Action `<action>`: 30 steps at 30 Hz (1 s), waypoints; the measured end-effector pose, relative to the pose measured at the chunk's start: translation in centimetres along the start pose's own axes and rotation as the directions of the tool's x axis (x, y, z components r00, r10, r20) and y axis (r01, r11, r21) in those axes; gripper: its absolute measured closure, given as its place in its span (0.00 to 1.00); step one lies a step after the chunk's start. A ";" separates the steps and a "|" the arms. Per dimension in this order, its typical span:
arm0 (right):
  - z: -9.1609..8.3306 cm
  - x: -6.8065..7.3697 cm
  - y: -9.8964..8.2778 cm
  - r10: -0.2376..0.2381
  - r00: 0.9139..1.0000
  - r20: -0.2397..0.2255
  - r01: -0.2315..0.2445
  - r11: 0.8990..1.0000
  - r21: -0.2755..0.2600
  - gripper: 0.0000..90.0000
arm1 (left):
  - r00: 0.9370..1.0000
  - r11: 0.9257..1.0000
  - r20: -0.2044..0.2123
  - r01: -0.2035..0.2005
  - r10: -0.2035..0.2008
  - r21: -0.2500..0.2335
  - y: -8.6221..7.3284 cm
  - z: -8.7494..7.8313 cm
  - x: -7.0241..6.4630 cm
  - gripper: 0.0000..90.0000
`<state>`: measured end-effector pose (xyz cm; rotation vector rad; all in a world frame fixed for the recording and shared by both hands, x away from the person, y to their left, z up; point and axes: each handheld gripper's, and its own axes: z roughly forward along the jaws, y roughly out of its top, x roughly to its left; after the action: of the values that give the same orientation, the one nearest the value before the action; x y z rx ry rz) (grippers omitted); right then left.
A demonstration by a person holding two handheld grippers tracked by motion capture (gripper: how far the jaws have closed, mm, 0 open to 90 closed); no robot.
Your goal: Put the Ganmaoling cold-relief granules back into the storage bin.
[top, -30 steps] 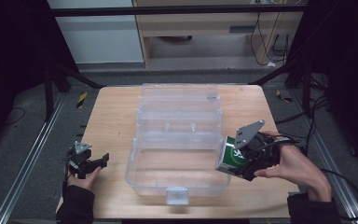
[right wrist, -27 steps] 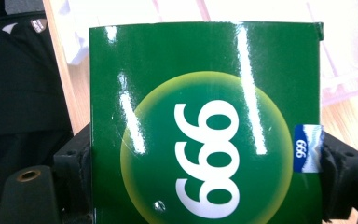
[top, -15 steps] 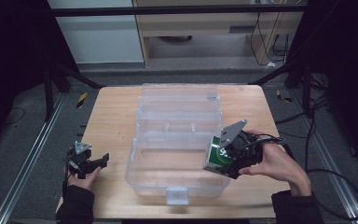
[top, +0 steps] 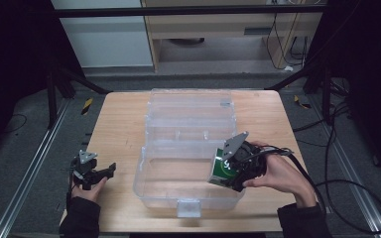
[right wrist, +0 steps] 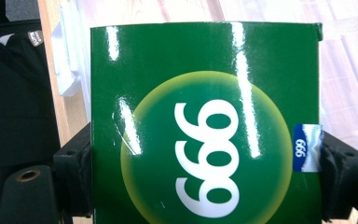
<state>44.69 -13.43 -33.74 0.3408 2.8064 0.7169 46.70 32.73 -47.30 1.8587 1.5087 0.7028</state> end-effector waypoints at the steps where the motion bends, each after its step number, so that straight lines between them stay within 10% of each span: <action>1: 0.2 0.0 0.0 -0.001 1.000 -0.003 0.001 1.000 0.001 0.18 | 1.000 1.000 0.000 0.000 0.000 0.000 0.0 0.0 0.0 0.28; 30: 3.9 0.9 0.4 -0.055 0.998 -0.025 0.057 0.993 0.101 0.18 | 1.000 1.000 0.001 0.000 0.000 -0.003 0.0 -0.1 0.1 0.28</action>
<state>45.00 -11.10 -37.01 0.2715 2.8673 0.5707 46.65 32.79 -47.22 1.8566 1.5058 0.7032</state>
